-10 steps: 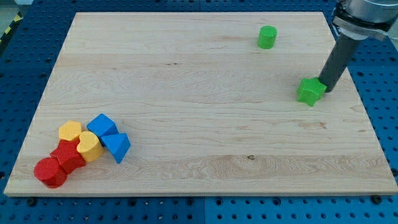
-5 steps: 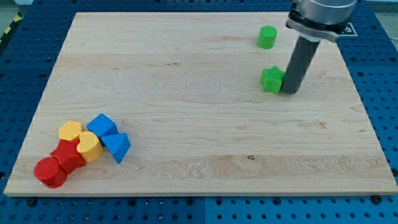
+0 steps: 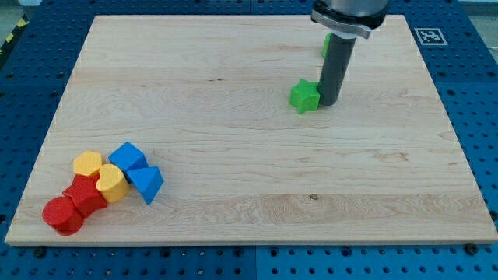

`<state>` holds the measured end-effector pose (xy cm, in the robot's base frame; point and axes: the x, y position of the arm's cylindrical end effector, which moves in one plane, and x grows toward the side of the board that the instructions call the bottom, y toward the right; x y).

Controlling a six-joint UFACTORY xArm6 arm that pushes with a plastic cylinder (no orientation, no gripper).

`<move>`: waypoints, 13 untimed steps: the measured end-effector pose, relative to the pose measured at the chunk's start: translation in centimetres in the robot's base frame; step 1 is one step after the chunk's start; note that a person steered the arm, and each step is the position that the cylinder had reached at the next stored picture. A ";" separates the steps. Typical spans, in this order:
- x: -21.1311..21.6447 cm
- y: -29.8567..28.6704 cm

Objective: Move the green star to the center

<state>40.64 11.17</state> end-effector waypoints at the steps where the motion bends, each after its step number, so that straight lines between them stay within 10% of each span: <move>1: 1.6 0.7; 5: 6.1 -1.4; 9: -3.4 3.0; 13: -0.7 -0.1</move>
<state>39.91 11.05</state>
